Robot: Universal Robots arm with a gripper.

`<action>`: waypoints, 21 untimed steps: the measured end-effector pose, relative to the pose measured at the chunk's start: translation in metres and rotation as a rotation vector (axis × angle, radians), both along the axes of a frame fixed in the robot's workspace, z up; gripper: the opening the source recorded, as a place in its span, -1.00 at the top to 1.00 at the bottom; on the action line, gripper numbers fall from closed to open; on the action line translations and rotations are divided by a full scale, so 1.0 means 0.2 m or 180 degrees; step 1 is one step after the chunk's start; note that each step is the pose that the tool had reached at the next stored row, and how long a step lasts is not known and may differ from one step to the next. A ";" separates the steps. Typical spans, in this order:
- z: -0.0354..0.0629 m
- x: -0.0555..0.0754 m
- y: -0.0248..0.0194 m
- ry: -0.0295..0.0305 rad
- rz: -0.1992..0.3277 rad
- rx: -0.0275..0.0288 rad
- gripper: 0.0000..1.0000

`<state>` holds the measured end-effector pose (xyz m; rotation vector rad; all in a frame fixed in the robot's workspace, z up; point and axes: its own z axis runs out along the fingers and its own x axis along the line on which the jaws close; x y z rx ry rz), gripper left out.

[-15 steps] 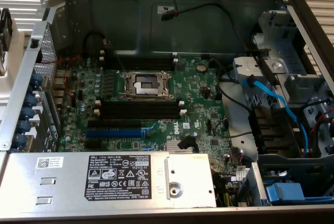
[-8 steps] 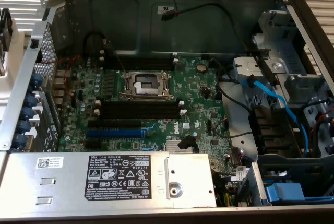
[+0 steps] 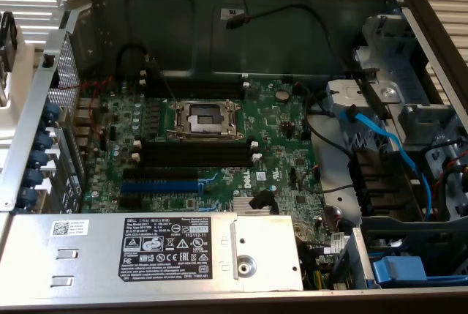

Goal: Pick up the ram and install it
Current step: 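Pick up the ram and move it above insertion slot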

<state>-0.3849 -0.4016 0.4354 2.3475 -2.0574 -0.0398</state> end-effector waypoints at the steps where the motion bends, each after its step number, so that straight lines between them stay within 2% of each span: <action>1: 0.000 0.02 0.000 0.0000 0.0000 0.0000 0.76; 8: 0.000 0.18 0.003 0.0004 0.0000 0.0000 0.76; 11: 0.001 0.24 0.019 0.0006 0.0000 0.0000 0.76; 16: 0.001 0.29 0.072 0.0007 0.0000 0.0000 0.76; 21: 0.000 0.41 0.075 0.0008 0.0000 0.0000 0.76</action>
